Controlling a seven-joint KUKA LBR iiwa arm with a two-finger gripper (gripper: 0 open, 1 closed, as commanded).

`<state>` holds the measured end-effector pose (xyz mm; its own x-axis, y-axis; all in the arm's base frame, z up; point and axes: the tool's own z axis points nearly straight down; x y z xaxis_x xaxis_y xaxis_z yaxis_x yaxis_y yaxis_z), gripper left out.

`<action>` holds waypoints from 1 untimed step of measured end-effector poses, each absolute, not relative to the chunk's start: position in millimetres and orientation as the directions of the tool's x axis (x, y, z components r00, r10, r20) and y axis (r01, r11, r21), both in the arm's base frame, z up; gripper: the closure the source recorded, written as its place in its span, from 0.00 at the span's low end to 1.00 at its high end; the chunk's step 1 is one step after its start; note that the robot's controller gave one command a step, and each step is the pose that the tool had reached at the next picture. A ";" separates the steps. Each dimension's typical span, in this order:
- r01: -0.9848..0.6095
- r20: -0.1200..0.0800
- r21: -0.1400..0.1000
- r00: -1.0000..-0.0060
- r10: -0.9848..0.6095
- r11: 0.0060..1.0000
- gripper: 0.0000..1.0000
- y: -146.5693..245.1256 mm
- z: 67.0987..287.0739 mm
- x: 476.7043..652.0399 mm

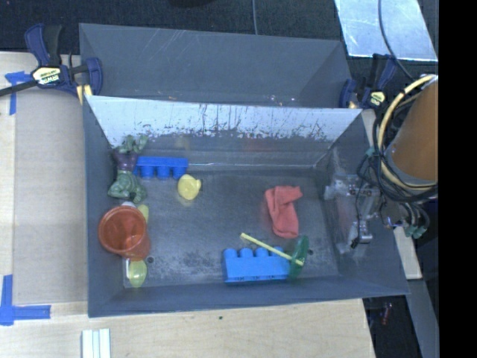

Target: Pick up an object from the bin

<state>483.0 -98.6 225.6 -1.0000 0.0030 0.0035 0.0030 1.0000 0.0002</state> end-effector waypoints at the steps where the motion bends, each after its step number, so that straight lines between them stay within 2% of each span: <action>1: 0.000 -0.004 -0.001 -1.000 0.000 1.000 0.00 -98.1 228.7 484.6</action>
Offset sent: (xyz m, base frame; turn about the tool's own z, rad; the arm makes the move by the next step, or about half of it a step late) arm 0.0040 0.0687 -0.1556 -0.1716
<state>484.6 -98.1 228.7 -1.0000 0.0001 -0.0036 0.0001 1.0000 -0.0008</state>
